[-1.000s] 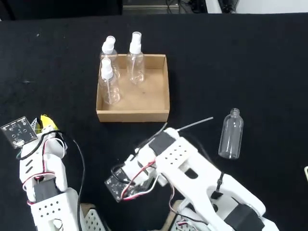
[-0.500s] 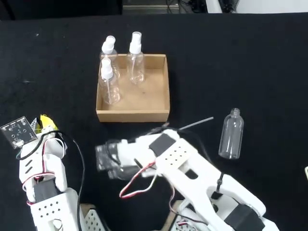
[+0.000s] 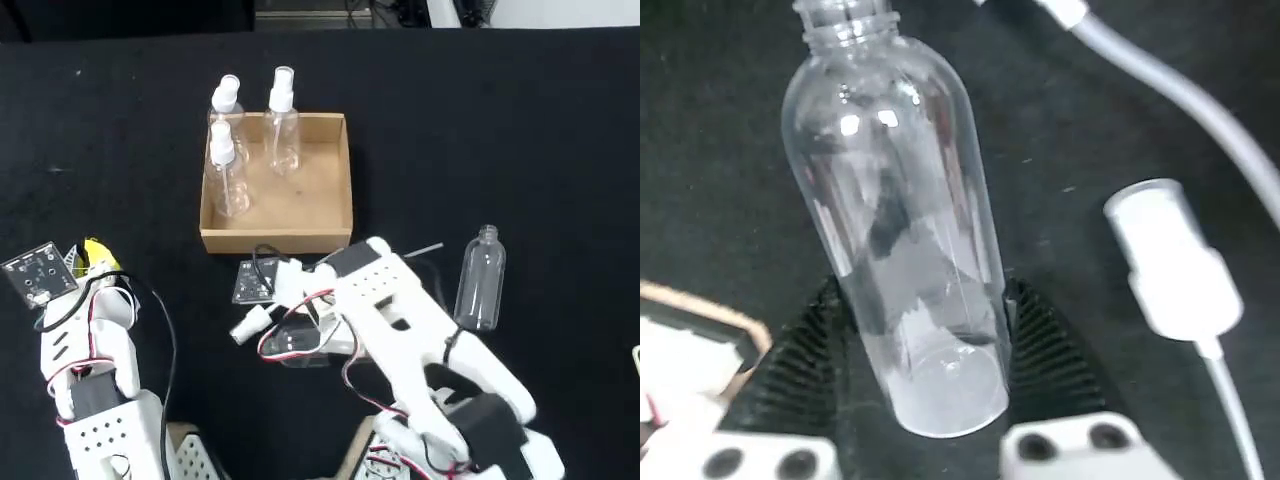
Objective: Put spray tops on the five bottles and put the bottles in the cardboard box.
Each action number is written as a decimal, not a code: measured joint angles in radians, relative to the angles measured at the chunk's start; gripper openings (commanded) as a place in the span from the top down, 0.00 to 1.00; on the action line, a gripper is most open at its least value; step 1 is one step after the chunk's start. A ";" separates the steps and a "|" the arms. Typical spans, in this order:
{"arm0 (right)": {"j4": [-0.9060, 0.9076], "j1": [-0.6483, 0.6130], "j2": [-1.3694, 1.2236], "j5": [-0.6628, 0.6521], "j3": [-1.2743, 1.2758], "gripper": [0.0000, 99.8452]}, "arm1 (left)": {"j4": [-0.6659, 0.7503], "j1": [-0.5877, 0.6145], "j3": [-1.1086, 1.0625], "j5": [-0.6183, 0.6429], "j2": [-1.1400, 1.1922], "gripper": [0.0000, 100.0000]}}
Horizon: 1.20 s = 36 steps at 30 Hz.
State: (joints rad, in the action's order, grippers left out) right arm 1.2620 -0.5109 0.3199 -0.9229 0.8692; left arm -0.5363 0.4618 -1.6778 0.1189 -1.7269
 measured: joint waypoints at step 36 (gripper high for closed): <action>0.029 -0.331 0.002 0.229 -0.112 0.68 | 0.000 0.002 0.000 0.000 0.000 0.95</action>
State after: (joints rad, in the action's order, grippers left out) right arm 1.2912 -0.8424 0.3214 -0.6943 0.7572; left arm -0.5363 0.4634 -1.6778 0.1189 -1.7269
